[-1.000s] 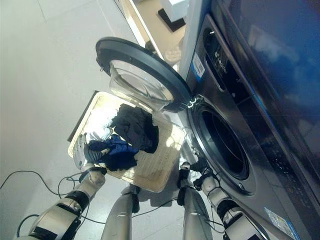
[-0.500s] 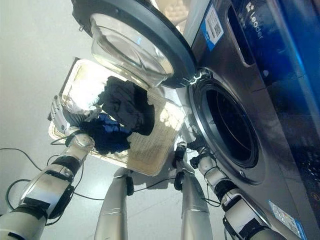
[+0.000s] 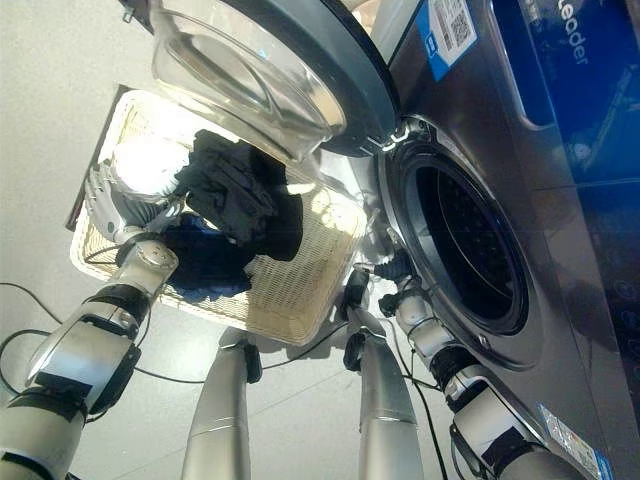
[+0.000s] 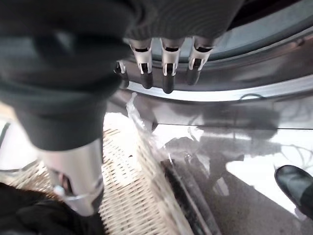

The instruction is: Put the clothes into the washing machine.

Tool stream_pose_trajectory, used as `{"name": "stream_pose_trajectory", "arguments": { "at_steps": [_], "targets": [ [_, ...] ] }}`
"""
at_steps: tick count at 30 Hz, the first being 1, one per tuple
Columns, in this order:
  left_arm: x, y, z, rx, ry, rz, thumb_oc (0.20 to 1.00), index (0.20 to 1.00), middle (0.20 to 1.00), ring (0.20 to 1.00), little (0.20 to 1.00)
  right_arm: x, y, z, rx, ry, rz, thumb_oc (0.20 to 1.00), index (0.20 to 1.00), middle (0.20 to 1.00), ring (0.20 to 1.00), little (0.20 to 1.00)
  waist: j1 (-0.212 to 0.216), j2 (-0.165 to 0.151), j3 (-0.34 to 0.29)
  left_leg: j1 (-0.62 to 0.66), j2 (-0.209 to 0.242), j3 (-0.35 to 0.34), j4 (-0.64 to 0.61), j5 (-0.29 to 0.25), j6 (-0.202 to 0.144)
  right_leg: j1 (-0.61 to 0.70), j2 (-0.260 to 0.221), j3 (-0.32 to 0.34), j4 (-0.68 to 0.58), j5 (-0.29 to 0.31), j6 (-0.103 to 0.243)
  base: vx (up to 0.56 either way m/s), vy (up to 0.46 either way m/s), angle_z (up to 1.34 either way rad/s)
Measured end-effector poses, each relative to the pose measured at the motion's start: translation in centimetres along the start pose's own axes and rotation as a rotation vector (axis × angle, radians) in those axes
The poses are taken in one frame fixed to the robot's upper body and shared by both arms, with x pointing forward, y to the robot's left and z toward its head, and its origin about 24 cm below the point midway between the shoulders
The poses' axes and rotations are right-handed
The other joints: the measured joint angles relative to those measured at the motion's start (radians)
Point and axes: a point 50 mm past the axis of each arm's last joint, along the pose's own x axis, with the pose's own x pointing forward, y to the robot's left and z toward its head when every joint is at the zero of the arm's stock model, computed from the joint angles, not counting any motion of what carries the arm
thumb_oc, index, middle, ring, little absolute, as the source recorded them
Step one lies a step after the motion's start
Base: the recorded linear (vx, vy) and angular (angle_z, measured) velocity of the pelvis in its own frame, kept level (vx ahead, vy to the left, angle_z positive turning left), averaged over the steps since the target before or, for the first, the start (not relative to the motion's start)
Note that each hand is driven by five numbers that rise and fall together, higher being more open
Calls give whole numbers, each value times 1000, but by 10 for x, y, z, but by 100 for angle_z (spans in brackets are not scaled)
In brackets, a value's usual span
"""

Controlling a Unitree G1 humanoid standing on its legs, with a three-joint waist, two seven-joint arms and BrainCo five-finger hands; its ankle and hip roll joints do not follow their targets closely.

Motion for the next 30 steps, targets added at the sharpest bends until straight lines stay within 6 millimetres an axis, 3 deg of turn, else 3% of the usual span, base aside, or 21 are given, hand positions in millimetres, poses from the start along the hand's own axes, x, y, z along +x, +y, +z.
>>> {"name": "stream_pose_trajectory", "arguments": {
  "at_steps": [18,19,20,30],
  "targets": [
    [29,20,20,57,9,-79,1000,1000,1000,1000,1000,10,-18,15,25,-46,-68,1000,1000,1000,1000,1000,0,-2,-3,-74,2,-4,5,4,-2,-73,5,4,0,3,4,0,0,0],
    [32,22,23,66,-3,-87,426,426,426,426,426,11,-19,15,24,-44,-71,1000,1000,1000,1000,1000,0,-2,-3,-79,2,-5,5,6,-1,-77,6,4,-1,6,4,0,0,0],
    [33,22,22,70,-6,-95,200,200,200,200,200,11,-20,14,28,-42,-74,1000,1000,1000,1000,1000,0,-2,-3,-83,2,-6,6,7,-1,-79,7,4,-4,8,5,0,0,0],
    [41,34,24,10,-61,-70,200,200,200,200,200,8,-18,12,48,-36,-69,1000,1000,1000,1000,1000,-2,-5,-5,-79,0,-1,5,16,3,-71,9,10,-19,27,8,0,0,0]
  ]
}}
